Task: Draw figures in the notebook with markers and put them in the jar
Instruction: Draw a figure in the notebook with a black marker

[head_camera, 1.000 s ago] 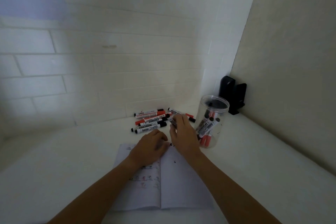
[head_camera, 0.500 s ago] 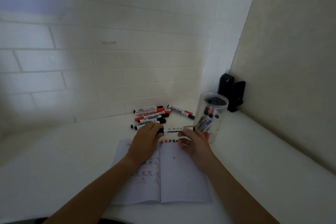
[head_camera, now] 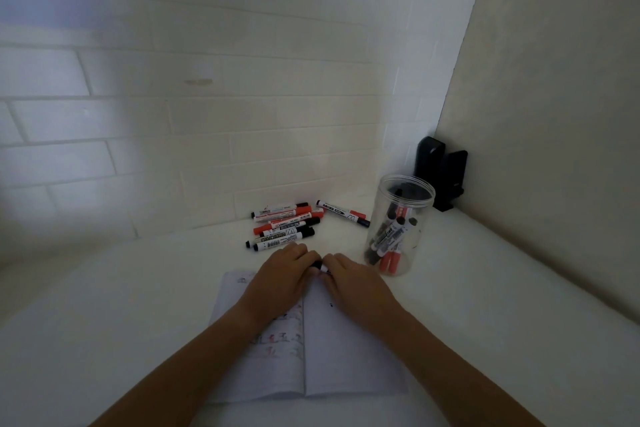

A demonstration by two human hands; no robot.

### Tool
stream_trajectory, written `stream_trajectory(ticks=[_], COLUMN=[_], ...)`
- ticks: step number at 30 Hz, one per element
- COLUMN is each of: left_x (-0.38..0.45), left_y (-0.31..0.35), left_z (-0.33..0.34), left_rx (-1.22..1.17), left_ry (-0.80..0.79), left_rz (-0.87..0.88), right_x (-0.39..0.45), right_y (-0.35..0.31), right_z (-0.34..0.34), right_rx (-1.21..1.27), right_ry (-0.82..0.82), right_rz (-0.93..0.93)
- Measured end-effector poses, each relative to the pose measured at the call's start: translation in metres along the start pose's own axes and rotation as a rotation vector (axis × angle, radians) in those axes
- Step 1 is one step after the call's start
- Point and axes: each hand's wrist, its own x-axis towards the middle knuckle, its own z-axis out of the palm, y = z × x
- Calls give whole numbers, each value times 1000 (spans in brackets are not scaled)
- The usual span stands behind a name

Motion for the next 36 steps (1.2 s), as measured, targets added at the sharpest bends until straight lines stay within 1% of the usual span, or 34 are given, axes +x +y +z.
stream_trajectory(ticks=[3, 5, 8, 9, 10, 13, 15, 17, 19, 21, 22, 25, 27, 32, 36], left_x=[-1, -1, -2, -2, -2, -2, -2, -3, -3, -2, -2, -2, -3, -2, 0], left_y=[0, 0, -3, -3, -3, -5, -8, -12, -14, -15, -15, -14, -14, -13, -13], left_z=[1, 1, -4, -5, -5, -1, 2, 4, 5, 6, 6, 4, 3, -1, -3], left_rx=[42, 67, 37, 24, 14, -6, -28, -62, -78, -80, -70, -47, -43, -72, -92], left_ry=[-18, -10, 54, 72, 78, 69, 44, 9, -32, -79, -106, -202, -240, -334, -348], left_rz=[28, 20, -73, -98, -119, -163, -208, -260, -267, -233, -215, -192, -190, -209, -217], right_x=[-6, -9, -12, -13, -13, -14, -16, -18, -19, -18, -18, -20, -22, -21, -22], right_y=[2, 1, 0, 0, 1, 3, 4, 6, 9, 11, 11, 13, 16, 22, 23], right_z=[13, 14, 8, 5, 4, 5, 3, -1, -6, -11, -12, -15, -15, -11, -12], right_rx=[-72, -52, -48, -48, -47, 32, 163, 281, 342, 393, 467, 715, 717, 689, 658], right_ry=[64, 40, -56, -53, -24, 151, 205, 212, 220, 255, 268, 252, 219, 180, 160], right_rz=[16, 65, 158, 176, 193, 245, 293, 316, 276, 247, 269, 416, 459, 495, 452])
